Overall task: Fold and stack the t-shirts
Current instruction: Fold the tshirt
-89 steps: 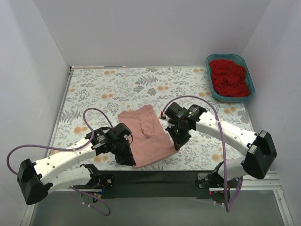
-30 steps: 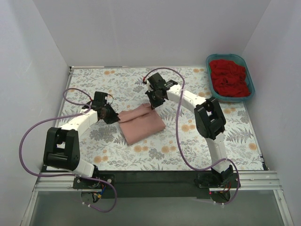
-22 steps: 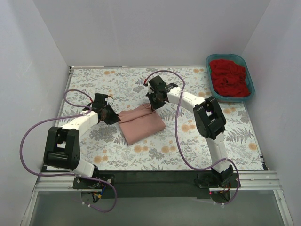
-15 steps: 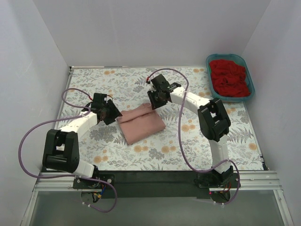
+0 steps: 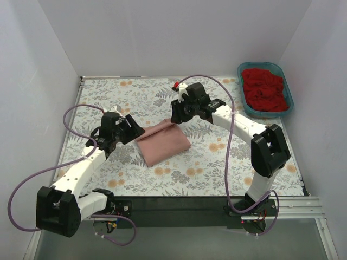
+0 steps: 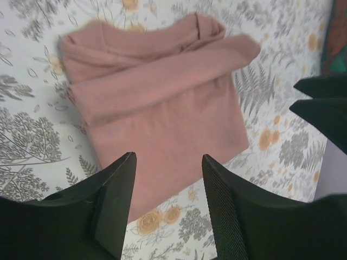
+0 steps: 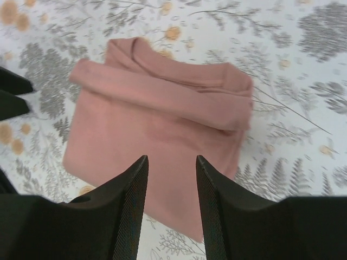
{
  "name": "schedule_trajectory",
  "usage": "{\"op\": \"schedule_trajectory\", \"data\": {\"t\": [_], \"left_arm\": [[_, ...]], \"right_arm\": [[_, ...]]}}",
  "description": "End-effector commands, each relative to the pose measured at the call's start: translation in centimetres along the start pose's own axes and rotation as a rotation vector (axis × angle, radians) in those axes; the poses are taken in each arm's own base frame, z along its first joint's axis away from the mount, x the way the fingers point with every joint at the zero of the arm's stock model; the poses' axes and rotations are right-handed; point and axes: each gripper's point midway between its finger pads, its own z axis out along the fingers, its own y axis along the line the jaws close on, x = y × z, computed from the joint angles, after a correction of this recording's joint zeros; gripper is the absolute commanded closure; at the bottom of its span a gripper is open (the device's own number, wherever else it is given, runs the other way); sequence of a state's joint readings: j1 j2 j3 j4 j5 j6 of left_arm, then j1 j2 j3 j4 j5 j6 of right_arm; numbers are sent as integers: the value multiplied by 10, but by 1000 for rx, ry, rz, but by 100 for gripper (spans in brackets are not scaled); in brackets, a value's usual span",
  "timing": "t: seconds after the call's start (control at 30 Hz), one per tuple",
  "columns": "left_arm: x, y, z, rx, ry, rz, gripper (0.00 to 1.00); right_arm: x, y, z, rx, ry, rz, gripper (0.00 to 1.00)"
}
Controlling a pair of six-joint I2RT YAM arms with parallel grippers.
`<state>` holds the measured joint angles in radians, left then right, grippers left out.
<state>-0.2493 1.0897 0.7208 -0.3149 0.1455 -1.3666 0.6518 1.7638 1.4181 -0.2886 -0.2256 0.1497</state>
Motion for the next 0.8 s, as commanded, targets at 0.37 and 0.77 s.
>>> {"op": "schedule_trajectory", "data": {"t": [0.37,0.77], "left_arm": [[24,27,81,-112,188,-36,67],[-49,0,108,-120,86,-52,47]], "right_arm": [[20,4,76,-364,41,63,54],[-48,-52,70,-307,-175,231,53]]}}
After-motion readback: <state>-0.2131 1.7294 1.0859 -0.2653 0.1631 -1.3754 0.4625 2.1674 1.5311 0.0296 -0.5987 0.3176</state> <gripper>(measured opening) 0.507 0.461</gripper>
